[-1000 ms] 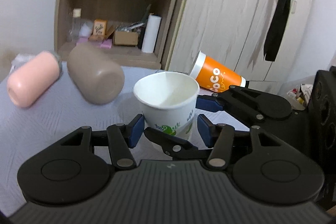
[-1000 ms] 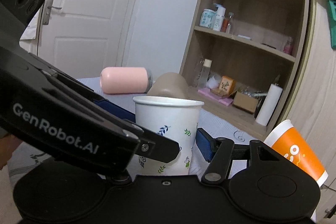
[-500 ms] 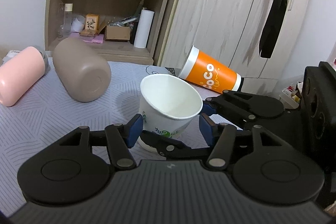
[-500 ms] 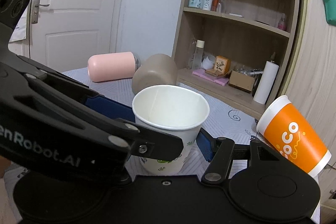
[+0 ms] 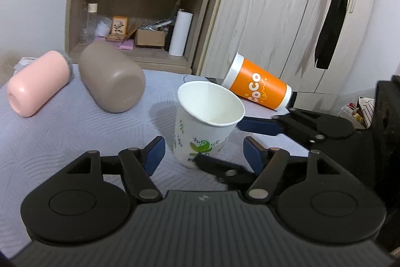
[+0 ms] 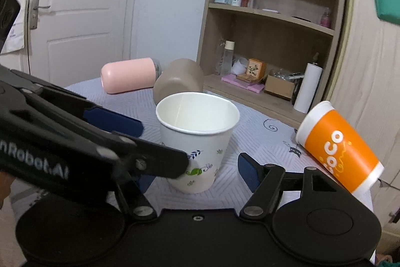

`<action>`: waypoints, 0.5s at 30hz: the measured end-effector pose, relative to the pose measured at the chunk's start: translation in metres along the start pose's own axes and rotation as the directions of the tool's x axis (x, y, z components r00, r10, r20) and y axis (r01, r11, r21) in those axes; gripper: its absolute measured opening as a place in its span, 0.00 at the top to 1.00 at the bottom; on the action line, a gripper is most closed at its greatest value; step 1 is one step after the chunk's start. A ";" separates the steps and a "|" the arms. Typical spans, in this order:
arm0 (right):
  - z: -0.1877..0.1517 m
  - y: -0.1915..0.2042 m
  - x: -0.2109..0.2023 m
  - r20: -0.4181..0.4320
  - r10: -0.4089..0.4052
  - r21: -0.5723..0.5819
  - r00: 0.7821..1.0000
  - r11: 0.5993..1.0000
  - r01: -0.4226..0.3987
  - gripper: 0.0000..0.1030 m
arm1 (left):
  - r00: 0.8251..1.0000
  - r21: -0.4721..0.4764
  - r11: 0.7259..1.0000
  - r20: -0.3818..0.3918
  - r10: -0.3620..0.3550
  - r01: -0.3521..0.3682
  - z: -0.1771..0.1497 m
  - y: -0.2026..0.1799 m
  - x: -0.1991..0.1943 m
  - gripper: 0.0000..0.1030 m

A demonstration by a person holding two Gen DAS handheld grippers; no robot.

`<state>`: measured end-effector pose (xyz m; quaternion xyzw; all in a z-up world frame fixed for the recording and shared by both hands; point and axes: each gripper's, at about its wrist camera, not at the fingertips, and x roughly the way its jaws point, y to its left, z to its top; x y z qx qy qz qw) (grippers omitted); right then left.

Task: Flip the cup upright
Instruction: 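Lower the upright white cup onto the cloth and open the right tool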

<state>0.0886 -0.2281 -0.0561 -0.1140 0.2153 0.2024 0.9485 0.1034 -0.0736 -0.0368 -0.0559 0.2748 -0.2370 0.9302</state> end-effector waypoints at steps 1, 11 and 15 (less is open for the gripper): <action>-0.002 0.001 -0.007 0.017 -0.010 0.015 1.000 1.000 0.009 0.28 | 1.000 -0.001 1.000 0.008 0.004 -0.004 0.000 0.001 -0.005 0.34; -0.018 0.018 -0.080 0.119 -0.132 0.150 0.984 0.982 0.113 0.28 | 0.991 0.020 0.995 0.101 0.092 -0.094 -0.017 -0.004 -0.068 0.34; -0.018 0.034 -0.099 0.137 -0.212 0.151 0.968 0.970 0.191 0.28 | 0.982 0.029 0.991 0.141 0.125 -0.130 -0.022 -0.008 -0.089 0.33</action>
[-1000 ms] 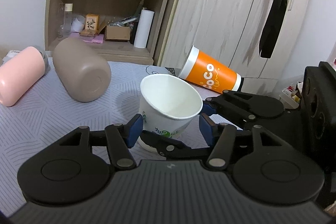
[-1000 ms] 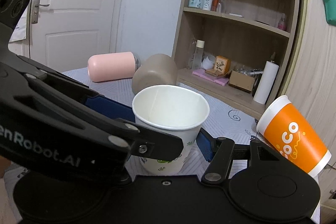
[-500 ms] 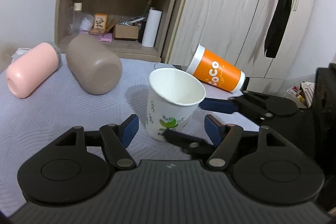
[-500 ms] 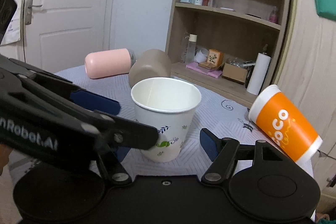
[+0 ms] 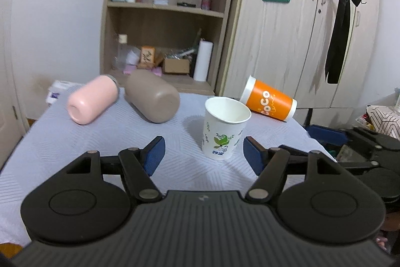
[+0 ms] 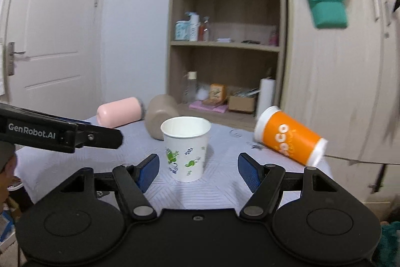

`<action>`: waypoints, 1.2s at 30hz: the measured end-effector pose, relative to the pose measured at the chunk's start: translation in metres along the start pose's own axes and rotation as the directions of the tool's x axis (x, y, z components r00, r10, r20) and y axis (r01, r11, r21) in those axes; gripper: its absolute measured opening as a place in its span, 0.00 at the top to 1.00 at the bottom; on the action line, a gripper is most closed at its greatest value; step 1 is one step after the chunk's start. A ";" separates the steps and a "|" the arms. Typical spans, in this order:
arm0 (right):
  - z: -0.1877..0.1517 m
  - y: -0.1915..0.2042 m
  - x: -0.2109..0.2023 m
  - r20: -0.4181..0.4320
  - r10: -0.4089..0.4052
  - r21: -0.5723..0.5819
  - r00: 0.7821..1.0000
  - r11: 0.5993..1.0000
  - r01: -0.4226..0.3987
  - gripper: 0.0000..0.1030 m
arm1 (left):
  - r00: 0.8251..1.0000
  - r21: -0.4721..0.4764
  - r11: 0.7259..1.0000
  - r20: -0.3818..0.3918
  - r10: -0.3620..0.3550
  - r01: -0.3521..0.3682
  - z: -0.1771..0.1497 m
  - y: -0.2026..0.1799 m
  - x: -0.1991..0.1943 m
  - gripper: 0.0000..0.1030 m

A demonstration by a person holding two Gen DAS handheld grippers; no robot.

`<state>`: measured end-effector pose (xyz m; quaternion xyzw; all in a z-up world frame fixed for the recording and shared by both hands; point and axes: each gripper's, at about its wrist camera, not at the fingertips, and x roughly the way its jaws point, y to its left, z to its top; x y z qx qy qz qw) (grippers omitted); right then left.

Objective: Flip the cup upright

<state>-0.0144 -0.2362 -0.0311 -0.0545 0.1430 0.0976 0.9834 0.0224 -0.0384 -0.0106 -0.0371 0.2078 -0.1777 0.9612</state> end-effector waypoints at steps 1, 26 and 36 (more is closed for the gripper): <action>0.000 0.003 -0.005 0.007 -0.014 -0.006 1.000 1.000 0.014 0.28 | 1.000 -0.002 1.000 0.004 0.005 -0.005 0.000 0.000 -0.004 0.33; 0.018 0.026 -0.051 0.032 -0.128 0.008 0.991 0.992 0.128 0.07 | 0.994 -0.042 0.995 0.058 0.091 -0.088 0.003 0.015 -0.069 0.09; 0.018 0.018 -0.047 -0.025 -0.203 0.069 0.979 0.976 0.205 0.00 | 0.993 -0.051 0.992 0.025 0.118 -0.117 0.004 0.019 -0.066 0.00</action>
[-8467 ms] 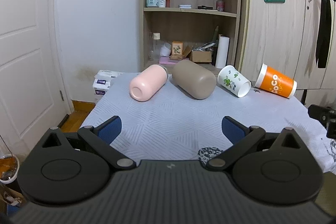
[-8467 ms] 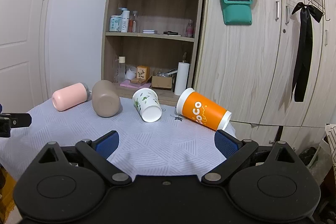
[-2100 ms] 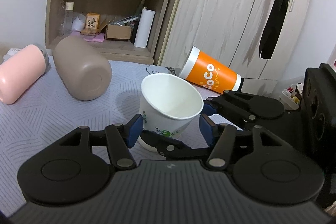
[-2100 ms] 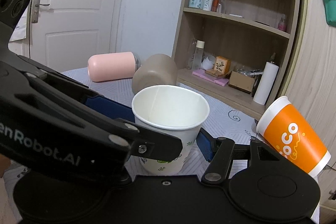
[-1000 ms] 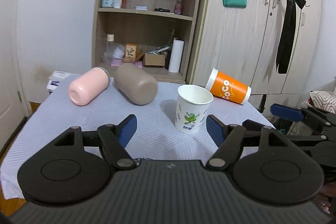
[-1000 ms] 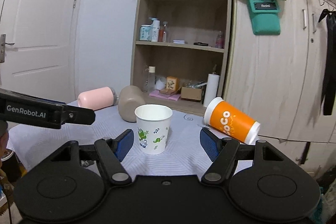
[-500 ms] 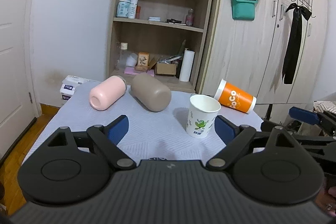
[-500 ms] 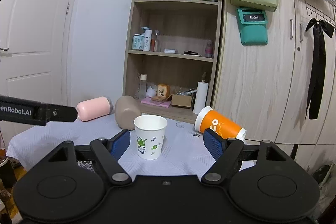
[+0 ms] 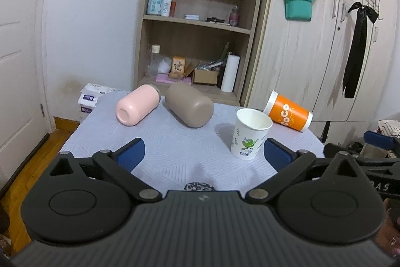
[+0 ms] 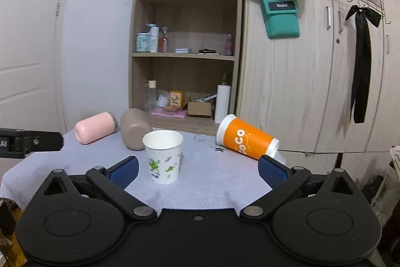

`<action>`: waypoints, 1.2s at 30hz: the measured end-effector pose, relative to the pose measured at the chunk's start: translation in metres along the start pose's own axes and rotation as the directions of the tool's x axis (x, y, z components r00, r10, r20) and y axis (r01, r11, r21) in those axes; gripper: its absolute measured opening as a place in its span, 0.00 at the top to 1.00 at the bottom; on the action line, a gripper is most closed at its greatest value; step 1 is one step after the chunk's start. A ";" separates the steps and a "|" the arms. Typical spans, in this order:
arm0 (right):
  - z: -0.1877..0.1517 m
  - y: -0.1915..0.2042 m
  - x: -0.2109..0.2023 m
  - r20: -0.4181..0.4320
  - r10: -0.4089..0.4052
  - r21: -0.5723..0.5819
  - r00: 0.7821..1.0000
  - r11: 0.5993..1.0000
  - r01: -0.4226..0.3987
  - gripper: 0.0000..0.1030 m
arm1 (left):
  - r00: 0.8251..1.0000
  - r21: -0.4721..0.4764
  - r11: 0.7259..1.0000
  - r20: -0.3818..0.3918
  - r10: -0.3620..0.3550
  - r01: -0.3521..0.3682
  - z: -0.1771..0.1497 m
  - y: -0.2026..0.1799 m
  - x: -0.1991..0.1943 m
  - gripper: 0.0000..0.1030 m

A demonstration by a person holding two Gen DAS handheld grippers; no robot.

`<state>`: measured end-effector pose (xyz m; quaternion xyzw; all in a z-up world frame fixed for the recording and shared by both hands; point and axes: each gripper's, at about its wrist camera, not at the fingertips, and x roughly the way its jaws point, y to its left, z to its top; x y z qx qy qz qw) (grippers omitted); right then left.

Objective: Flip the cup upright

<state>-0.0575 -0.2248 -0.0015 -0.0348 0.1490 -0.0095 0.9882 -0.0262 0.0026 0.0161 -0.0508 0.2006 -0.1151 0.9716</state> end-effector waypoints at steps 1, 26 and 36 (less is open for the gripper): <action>0.000 0.000 0.000 -0.003 -0.006 0.000 1.000 1.000 0.006 0.00 | 1.000 -0.002 1.000 -0.007 0.006 -0.006 0.000 0.001 0.001 0.00; -0.002 0.003 0.001 -0.023 -0.039 -0.011 0.999 0.999 0.038 0.00 | 0.995 0.034 0.996 -0.060 0.081 -0.079 0.000 -0.001 0.010 0.00; -0.004 0.003 0.001 -0.027 -0.041 -0.022 0.999 0.999 0.040 0.00 | 0.991 0.051 0.990 -0.032 0.132 -0.130 -0.001 -0.005 0.007 0.00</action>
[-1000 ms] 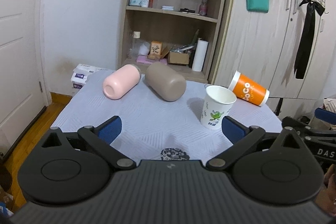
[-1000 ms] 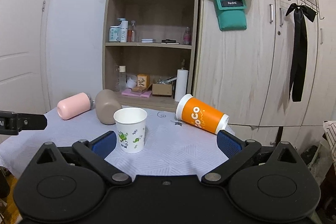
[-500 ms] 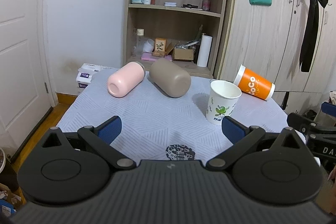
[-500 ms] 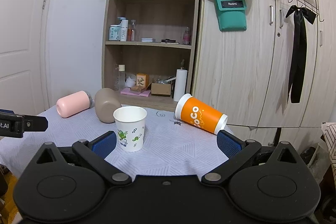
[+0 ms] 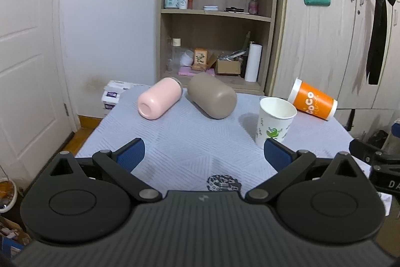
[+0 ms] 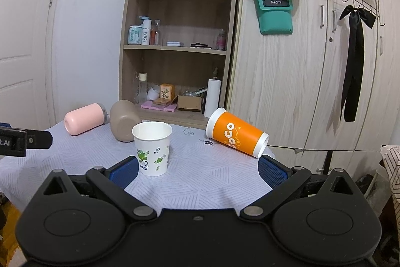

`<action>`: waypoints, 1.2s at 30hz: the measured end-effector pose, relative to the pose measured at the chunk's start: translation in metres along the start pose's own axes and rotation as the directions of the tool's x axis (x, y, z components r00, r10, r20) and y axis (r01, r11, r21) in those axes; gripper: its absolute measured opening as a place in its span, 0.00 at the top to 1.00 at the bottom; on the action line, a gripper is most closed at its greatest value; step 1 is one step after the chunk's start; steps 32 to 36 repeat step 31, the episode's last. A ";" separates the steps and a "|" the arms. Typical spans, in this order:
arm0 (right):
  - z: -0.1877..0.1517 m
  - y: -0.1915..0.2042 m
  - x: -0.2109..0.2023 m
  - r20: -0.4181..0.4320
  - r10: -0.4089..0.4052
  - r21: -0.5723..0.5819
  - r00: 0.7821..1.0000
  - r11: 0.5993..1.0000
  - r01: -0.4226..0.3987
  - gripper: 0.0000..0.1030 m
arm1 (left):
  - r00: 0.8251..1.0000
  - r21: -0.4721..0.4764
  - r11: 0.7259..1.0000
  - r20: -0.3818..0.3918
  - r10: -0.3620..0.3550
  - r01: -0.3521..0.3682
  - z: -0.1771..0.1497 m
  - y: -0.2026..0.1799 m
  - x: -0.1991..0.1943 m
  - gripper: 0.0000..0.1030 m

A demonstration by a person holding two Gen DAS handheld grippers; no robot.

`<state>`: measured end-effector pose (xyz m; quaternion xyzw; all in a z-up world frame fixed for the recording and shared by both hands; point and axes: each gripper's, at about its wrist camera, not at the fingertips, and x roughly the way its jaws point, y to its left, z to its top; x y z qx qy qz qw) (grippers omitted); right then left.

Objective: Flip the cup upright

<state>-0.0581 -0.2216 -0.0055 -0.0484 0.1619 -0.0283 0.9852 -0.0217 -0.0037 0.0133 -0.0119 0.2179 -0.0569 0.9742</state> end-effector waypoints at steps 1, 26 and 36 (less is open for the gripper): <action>0.000 0.000 0.000 -0.002 0.000 -0.001 1.000 1.000 0.000 0.00 | 1.000 0.004 1.000 0.002 -0.001 0.001 0.000 0.000 0.000 0.00; -0.002 0.002 0.000 -0.006 0.002 -0.022 1.000 1.000 -0.002 0.00 | 0.999 0.059 0.998 0.037 0.021 -0.024 -0.002 -0.005 -0.004 0.00; -0.002 0.003 0.000 -0.012 0.002 -0.027 1.000 1.000 -0.002 0.00 | 1.000 0.070 0.997 0.025 0.009 -0.011 -0.003 -0.006 -0.003 0.00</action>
